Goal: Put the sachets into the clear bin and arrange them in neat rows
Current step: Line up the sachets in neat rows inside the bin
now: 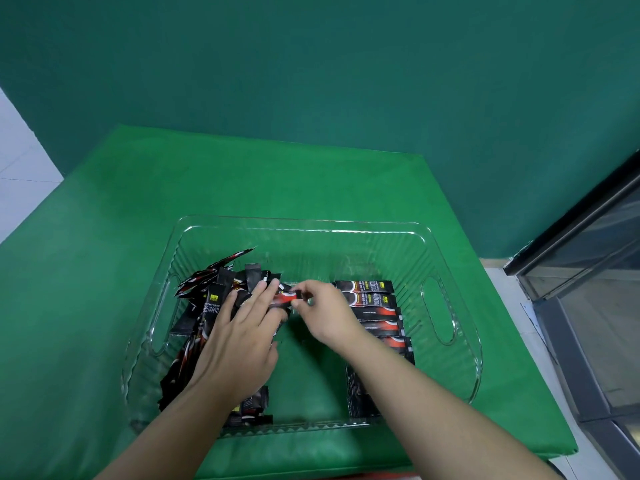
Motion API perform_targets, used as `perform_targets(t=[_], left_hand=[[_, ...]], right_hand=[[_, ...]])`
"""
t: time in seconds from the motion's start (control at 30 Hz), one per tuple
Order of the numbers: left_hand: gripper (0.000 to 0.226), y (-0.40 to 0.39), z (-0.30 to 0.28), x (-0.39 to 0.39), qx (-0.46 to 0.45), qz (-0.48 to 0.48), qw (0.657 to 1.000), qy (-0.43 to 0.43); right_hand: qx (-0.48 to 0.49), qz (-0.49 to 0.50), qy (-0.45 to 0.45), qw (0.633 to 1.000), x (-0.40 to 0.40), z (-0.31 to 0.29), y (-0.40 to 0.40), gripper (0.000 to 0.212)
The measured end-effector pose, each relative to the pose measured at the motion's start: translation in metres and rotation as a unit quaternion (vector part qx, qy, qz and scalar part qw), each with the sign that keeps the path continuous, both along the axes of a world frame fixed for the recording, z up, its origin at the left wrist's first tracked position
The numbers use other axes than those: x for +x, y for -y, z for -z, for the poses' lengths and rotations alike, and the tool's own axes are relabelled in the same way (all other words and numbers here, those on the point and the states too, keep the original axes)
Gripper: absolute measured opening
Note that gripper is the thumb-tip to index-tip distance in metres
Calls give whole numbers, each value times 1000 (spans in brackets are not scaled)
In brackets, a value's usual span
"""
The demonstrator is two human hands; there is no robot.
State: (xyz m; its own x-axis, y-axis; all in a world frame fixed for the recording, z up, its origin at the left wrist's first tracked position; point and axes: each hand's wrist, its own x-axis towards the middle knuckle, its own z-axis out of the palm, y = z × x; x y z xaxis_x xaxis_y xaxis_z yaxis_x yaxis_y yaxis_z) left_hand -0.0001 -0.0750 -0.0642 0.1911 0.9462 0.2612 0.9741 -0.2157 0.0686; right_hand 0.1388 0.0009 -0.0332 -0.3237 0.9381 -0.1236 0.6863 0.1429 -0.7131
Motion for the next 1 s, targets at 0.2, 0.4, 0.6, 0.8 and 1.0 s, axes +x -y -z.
perform_targets(t=[0.2, 0.4, 0.6, 0.8, 1.0], left_hand=[[41, 0, 3, -1, 5, -7, 1000, -3], [41, -1, 4, -2, 1, -3, 1000, -12], [36, -1, 6, -4, 6, 4, 1000, -16], [35, -2, 7, -4, 7, 5, 1000, -16], [34, -1, 8, -5, 9, 8, 1000, -17]], right_hand=[[-8, 30, -32, 999, 35, -13, 1, 8], [-29, 100, -153, 983, 45, -26, 10, 8], [-32, 151, -249, 956, 53, -19, 8, 13], [-6, 177, -222, 959, 59, -12, 4, 21], [25, 263, -147, 953, 69, -6, -7, 15]])
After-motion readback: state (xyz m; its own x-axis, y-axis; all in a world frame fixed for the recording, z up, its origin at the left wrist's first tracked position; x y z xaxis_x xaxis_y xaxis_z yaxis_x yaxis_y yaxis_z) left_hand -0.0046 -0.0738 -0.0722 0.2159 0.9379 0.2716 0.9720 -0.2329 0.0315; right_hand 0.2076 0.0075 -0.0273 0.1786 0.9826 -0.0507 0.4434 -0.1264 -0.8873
